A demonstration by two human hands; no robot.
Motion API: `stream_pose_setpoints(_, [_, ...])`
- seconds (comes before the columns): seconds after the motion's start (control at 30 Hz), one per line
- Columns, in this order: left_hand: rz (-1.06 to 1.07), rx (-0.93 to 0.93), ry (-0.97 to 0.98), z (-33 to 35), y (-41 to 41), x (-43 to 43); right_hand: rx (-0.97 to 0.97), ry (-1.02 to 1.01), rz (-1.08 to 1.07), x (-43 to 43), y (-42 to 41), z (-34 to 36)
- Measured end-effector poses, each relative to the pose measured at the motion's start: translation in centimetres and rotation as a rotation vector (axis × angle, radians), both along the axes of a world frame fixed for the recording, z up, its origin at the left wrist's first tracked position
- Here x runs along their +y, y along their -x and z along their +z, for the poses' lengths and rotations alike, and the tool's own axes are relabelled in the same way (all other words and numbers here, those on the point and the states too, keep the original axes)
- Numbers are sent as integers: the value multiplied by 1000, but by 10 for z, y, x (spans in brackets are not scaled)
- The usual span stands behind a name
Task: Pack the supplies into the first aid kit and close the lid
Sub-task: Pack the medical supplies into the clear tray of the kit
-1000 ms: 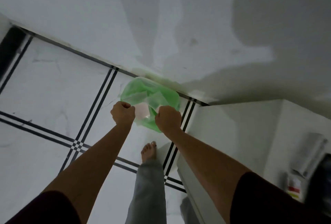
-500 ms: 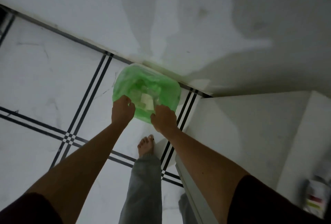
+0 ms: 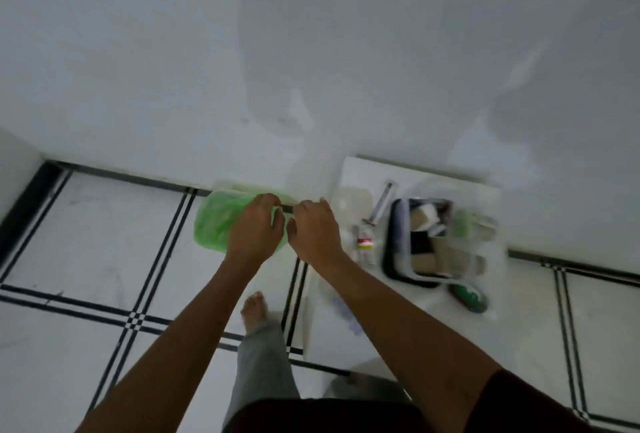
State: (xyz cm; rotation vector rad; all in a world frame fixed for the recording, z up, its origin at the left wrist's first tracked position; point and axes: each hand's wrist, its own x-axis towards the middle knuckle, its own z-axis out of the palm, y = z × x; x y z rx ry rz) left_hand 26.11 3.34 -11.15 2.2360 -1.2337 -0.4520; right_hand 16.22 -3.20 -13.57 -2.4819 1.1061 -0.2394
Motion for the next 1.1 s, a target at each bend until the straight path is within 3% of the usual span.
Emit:
stream_pose_setpoints(0.23, [-150, -91, 73, 75, 144, 9, -92, 126, -43, 3, 156, 99])
stream_pose_setpoints(0.47, [-303, -66, -23, 96, 228, 13, -25, 110, -165, 13, 255, 114])
stream_pose_setpoints(0.9, [-371, -28, -75, 87, 235, 0, -50, 56, -254, 5, 266, 111])
stream_pose_setpoints(1.1, [-362, 60, -58, 71, 217, -16, -128, 52, -398, -13, 259, 96])
